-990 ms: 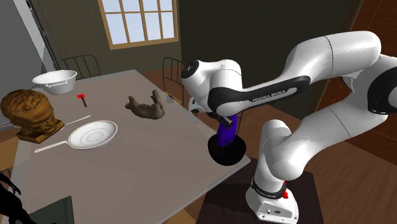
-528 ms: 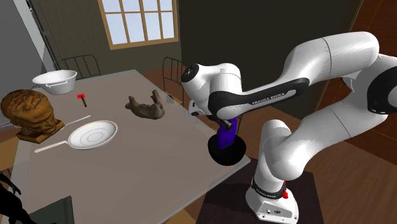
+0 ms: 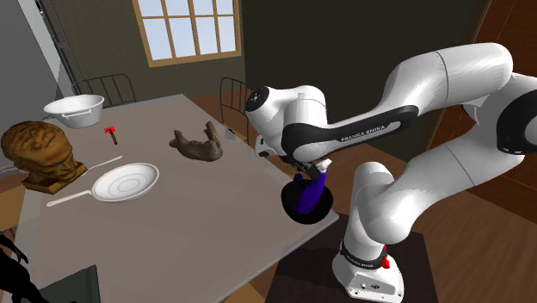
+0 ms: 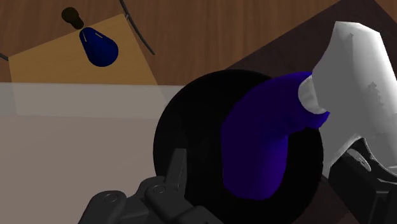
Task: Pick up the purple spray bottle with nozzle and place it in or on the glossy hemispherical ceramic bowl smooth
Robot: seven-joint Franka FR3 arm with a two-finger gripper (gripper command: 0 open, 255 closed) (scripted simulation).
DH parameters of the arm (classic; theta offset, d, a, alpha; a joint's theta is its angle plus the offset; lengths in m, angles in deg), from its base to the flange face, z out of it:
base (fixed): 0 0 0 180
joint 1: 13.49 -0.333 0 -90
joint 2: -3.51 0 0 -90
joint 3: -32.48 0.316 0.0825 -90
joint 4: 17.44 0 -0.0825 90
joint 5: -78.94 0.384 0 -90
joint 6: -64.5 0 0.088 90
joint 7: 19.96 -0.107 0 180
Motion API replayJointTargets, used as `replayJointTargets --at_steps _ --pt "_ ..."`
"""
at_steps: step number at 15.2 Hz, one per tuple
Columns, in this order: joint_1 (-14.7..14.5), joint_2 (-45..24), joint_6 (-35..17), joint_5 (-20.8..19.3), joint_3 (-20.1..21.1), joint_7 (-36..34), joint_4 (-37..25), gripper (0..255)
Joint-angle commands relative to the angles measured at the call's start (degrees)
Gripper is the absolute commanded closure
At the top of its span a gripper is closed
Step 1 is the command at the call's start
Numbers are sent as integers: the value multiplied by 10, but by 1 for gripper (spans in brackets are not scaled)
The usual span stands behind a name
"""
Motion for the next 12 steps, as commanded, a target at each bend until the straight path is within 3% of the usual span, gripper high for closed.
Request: replayJointTargets --at_steps 1,4,12 --pt "-3 -8 14 8 7 0 -21 0" --pt "-10 -33 52 26 26 -2 -81 0" --pt "-10 -33 52 26 26 -2 -81 0"
